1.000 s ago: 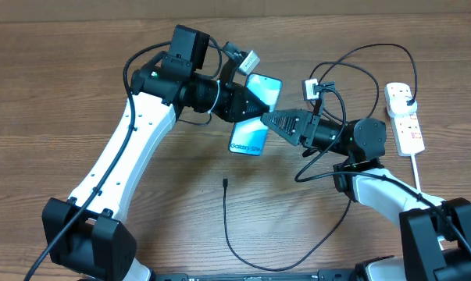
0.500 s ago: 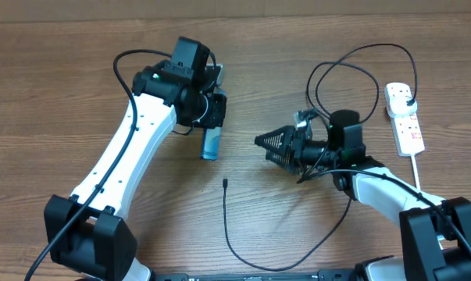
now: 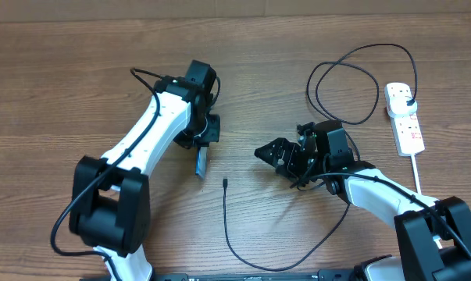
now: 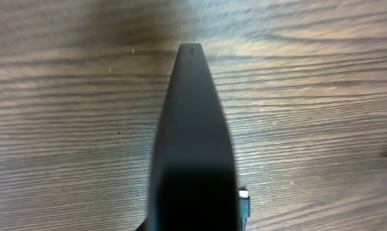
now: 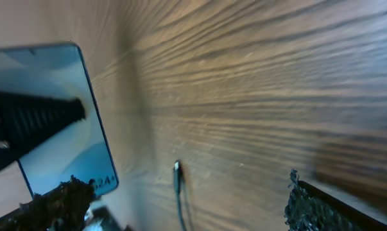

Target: Plug charger to phone and switch on socket

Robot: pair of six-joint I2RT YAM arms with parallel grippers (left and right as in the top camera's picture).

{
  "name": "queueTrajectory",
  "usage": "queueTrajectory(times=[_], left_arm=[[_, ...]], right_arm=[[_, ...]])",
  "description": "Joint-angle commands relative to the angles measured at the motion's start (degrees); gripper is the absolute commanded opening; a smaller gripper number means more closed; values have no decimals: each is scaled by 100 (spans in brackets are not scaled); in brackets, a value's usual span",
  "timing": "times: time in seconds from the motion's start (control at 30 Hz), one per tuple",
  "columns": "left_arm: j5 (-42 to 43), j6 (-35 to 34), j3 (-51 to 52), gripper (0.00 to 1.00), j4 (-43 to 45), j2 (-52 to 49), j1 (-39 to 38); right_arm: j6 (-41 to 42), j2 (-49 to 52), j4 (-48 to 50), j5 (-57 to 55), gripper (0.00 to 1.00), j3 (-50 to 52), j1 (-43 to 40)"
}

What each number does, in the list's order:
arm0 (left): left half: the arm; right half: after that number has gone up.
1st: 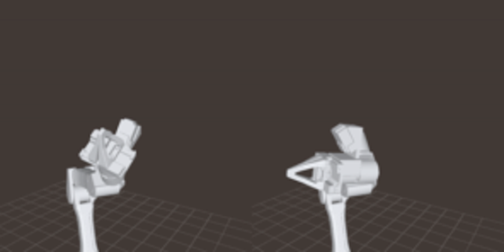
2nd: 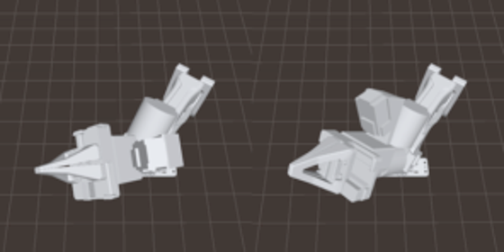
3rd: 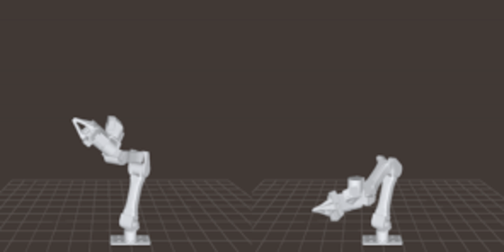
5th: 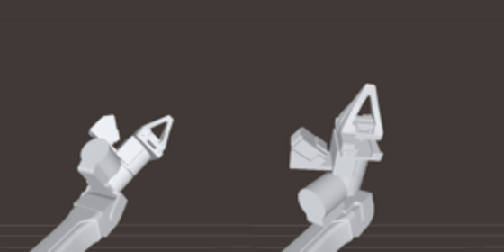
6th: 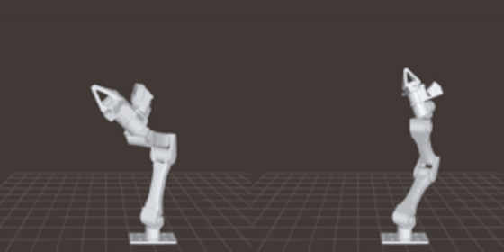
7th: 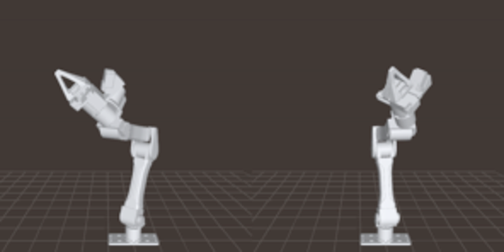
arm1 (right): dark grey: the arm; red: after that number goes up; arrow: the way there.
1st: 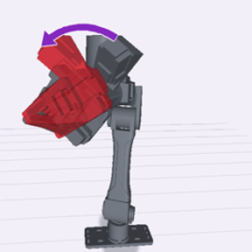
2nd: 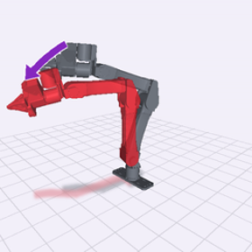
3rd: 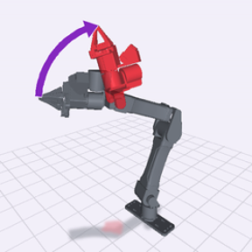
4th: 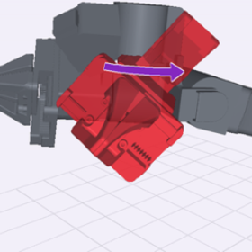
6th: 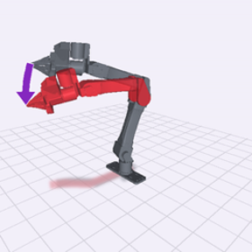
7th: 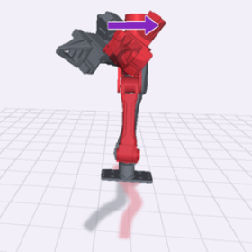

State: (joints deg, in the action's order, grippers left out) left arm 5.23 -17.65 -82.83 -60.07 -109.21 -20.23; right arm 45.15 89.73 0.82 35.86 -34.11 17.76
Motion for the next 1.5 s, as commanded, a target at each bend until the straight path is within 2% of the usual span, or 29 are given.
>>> queueTrajectory(times=[0.0,0.13,0.7,1.47], left_arm=[[-17,-81,20,4,-2,-63,-4],[238,-81,20,4,68,-63,-7],[101,-83,118,4,101,-105,-7],[9,-83,756,4,802,-105,-85]], right_arm=[[-68,2,-70,-503,100,-44,24],[-70,2,-162,-857,100,-44,24],[-68,2,-223,-887,100,-39,24],[-68,2,-223,-887,100,-39,24]])
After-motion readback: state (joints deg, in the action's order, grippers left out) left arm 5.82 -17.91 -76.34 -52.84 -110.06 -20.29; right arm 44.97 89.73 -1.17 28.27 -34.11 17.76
